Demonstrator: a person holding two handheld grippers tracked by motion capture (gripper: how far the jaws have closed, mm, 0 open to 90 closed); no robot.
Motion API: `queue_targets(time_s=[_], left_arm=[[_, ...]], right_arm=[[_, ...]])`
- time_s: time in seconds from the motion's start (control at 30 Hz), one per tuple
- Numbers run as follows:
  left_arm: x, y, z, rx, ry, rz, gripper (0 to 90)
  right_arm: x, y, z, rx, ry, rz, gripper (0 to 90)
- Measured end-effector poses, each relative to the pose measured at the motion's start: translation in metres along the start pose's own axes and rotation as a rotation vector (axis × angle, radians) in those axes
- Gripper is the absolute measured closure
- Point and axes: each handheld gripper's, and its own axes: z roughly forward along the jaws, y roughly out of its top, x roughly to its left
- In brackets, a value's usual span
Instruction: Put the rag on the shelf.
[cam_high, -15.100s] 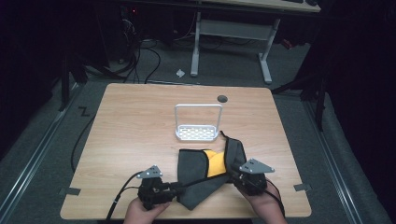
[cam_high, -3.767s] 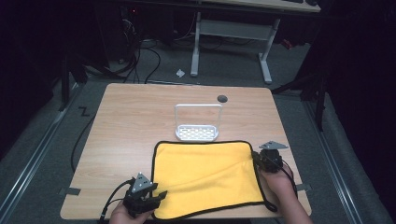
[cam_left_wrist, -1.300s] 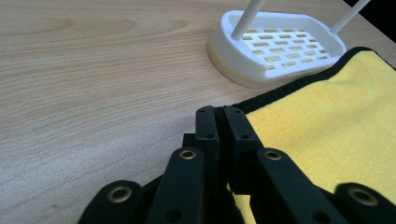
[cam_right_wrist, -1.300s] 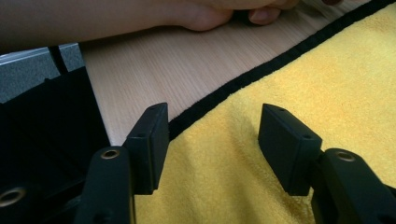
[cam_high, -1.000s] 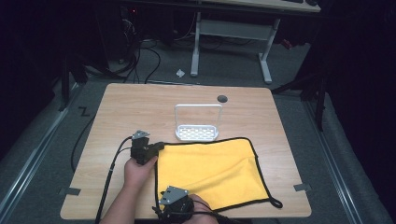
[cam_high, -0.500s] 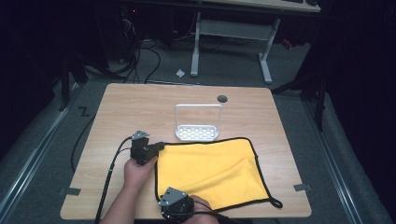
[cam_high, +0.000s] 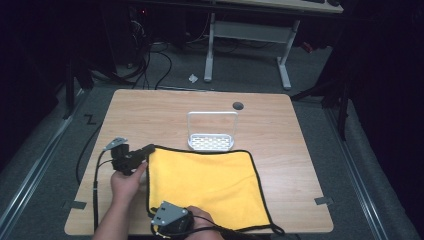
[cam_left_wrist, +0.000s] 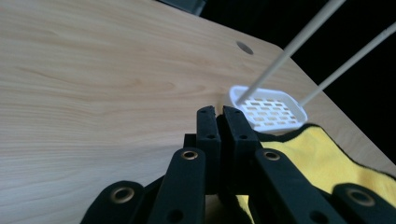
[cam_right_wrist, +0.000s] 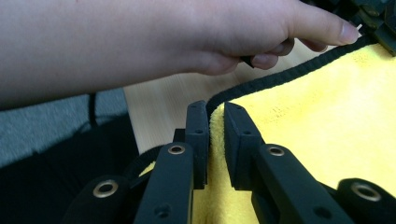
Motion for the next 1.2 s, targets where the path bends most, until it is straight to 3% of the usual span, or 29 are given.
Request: queue_targets(time_s=[0.1,0.2,0.27,0.37,0.57,0.67,0.8,1.0,1.2], left_arm=[[0.011,0.010,-0.026,-0.001,0.057,0.020,85.9],[0.018,0.017,-0.048,-0.028,0.082,0.018,85.8],[0.018,0.021,-0.055,-0.043,0.077,0.015,85.8],[0.006,0.024,-0.051,-0.040,0.057,0.039,85.8],[-0.037,0.022,-0.011,-0.008,0.008,0.069,85.6],[-0.057,0.017,0.016,0.018,0.013,0.081,85.5],[-0.080,0.008,0.049,0.041,0.019,0.066,85.4],[-0.107,-0.002,0.088,0.079,0.026,0.068,85.2],[-0.125,-0.006,0.111,0.106,0.038,0.072,84.9]], right_arm=[[0.007,0.018,0.009,-0.046,0.030,-0.002,81.3],[0.013,0.031,0.016,-0.075,0.048,-0.018,81.3],[0.014,0.034,0.017,-0.082,0.056,-0.013,81.3],[0.013,0.032,0.010,-0.086,0.045,-0.008,81.1],[-0.006,0.005,-0.028,-0.077,-0.036,0.015,80.8],[-0.018,-0.016,-0.045,-0.060,-0.083,0.052,80.8],[-0.038,-0.049,-0.068,-0.029,-0.141,0.108,80.7],[-0.060,-0.091,-0.090,0.028,-0.204,0.171,80.3],[-0.072,-0.113,-0.107,0.036,-0.232,0.215,80.2]])
